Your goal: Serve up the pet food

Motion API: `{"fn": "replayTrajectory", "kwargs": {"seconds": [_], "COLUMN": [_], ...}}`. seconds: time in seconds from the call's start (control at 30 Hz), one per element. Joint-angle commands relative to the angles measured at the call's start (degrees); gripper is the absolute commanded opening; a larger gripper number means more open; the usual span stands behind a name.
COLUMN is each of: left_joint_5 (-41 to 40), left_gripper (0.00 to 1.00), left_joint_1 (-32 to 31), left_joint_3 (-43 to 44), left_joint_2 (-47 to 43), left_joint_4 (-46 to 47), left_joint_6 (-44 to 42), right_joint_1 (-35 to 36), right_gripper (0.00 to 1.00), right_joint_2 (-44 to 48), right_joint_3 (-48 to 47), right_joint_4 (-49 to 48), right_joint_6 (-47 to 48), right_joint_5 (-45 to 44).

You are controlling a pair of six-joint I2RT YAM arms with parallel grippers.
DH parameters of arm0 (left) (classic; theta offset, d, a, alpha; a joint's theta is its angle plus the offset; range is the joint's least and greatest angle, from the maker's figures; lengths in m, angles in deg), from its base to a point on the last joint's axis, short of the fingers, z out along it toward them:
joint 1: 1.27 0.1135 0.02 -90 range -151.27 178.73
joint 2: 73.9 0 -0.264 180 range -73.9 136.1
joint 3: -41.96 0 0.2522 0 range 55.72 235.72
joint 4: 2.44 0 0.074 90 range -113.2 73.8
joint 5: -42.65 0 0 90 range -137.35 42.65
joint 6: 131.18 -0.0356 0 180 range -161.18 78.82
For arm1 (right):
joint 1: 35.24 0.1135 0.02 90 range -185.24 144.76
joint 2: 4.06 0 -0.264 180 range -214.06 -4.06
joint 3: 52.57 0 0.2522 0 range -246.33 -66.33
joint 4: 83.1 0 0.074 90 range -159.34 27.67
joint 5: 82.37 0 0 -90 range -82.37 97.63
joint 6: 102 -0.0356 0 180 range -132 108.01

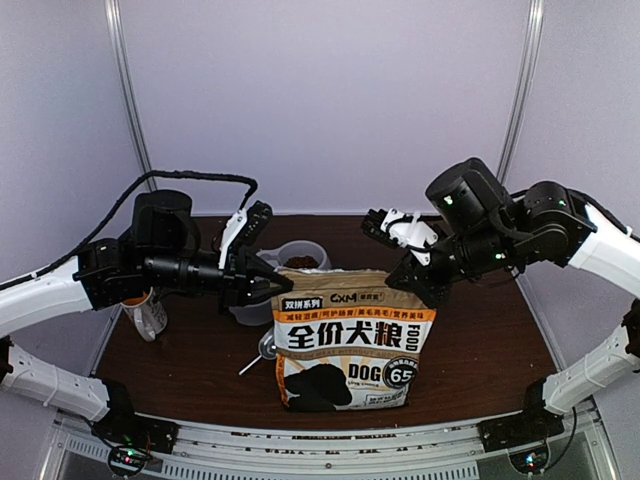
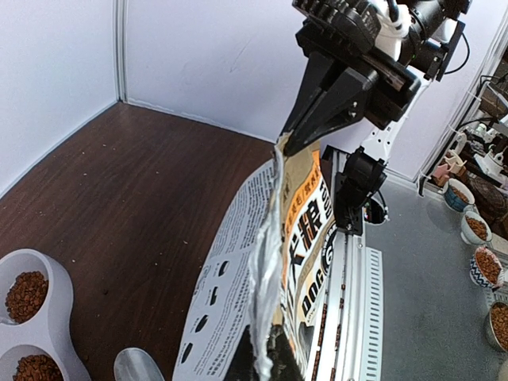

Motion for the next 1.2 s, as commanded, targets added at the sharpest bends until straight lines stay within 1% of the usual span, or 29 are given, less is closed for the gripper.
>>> {"fn": "replayTrajectory", "kwargs": {"seconds": [0.0, 0.03, 0.1, 0.2, 0.27, 0.33, 0.53, 0.6, 0.67, 0.77, 1.03, 1.07, 1.1, 1.17], "left_joint_5": [0.34, 0.3, 0.22, 0.12, 0.12, 0.12, 0.04, -0.01, 0.03, 0.03, -0.07, -0.07, -0.04, 0.03], "left_gripper": [0.0, 0.0, 0.0, 0.0, 0.0, 0.0, 0.0, 0.0, 0.0, 0.0, 0.0, 0.0, 0.0, 0.0], "left_joint_1": [0.89, 0.89, 0.88, 0.93, 0.93, 0.97, 0.97, 0.97, 0.97, 0.97, 1.06, 1.06, 1.06, 1.06], "left_joint_3": [0.39, 0.31, 0.3, 0.09, 0.05, 0.02, -0.11, -0.19, -0.14, -0.32, -0.45, -0.44, -0.49, -0.43], "left_joint_2": [-2.93, -2.97, -3.09, -3.34, -3.37, -3.5, -3.71, -3.78, -3.83, -3.89, -4.07, -4.07, -4.09, -4.07], "left_joint_4": [1.73, 1.73, 1.8, 1.93, 1.93, 1.91, 1.82, 1.82, 1.82, 1.99, 2.0, 2.0, 1.92, 1.99], "left_joint_6": [-0.05, 0.01, 0.03, 0.13, 0.12, 0.16, 0.12, 0.12, 0.12, 0.14, 0.12, 0.13, 0.12, 0.12], "right_joint_1": [-1.54, -1.62, -1.63, -1.71, -1.74, -1.81, -2.0, -2.07, -2.28, -2.42, -2.67, -2.7, -2.75, -2.82], "right_gripper": [0.0, 0.0, 0.07, 0.1, 0.09, 0.0, 0.0, 0.07, 0.08, 0.0, 0.0, 0.05, 0.09, 0.08], "right_joint_2": [2.27, 2.37, 2.78, 3.56, 4.01, 4.46, 5.91, 6.25, 6.58, 6.9, 8.09, 8.2, 8.35, 8.64], "right_joint_3": [1.53, 1.53, 1.57, 2.09, 2.53, 2.95, 4.18, 4.27, 4.44, 4.76, 5.42, 5.42, 5.42, 5.57], "right_joint_4": [5.88, 6.15, 6.83, 7.59, 8.04, 8.46, 9.16, 9.59, 10.05, 10.66, 11.36, 11.61, 11.77, 12.05], "right_joint_6": [-0.78, -0.82, -0.91, -1.15, -1.51, -1.8, -2.74, -2.93, -3.08, -3.22, -3.91, -4.06, -4.21, -4.36], "right_joint_5": [-8.37, -8.87, -9.73, -10.86, -11.46, -11.87, -13.54, -14.13, -14.7, -14.97, -16.31, -16.57, -16.66, -16.81]}}
